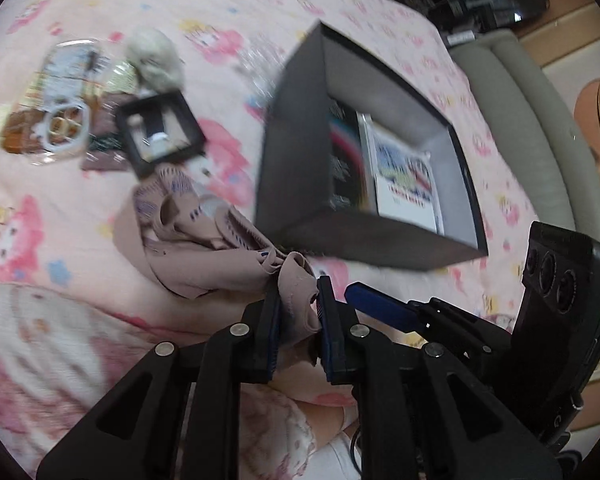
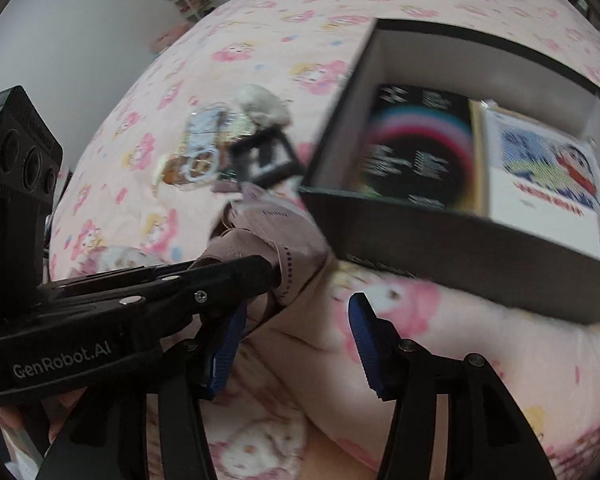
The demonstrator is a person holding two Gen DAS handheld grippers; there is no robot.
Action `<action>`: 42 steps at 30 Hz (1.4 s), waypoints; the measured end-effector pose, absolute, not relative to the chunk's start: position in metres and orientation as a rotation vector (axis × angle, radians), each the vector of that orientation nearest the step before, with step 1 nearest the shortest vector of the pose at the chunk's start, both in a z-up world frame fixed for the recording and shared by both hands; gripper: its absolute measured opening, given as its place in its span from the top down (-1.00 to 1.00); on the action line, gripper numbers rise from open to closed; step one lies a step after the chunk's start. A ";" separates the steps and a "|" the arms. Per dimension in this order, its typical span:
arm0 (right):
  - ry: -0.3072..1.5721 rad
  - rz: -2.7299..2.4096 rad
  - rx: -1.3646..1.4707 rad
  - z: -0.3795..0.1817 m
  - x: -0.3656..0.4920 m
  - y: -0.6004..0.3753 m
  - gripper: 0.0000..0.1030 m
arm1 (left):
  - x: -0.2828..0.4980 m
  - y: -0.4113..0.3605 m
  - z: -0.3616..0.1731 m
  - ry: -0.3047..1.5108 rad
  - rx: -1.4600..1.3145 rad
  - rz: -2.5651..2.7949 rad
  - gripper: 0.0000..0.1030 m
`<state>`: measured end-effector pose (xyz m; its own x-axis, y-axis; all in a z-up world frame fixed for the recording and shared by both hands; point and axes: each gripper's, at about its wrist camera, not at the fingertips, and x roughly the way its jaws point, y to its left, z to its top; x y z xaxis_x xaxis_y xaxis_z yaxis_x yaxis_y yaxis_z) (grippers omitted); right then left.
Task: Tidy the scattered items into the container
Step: 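Grasp the beige fabric cloth with the left gripper and lift it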
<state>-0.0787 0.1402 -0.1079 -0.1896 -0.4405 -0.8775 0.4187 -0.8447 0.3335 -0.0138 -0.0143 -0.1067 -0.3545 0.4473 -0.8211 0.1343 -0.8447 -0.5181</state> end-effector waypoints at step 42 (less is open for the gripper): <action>-0.058 -2.242 1.418 -0.131 -0.087 0.158 0.71 | -0.022 -0.067 -0.129 -0.709 -1.675 2.313 0.40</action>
<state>-0.0875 0.1582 -0.1307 -0.3453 -0.4185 -0.8400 0.3743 -0.8822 0.2856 -0.0222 -0.0666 -0.1289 -0.3389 0.4269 -0.8384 0.1166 -0.8652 -0.4876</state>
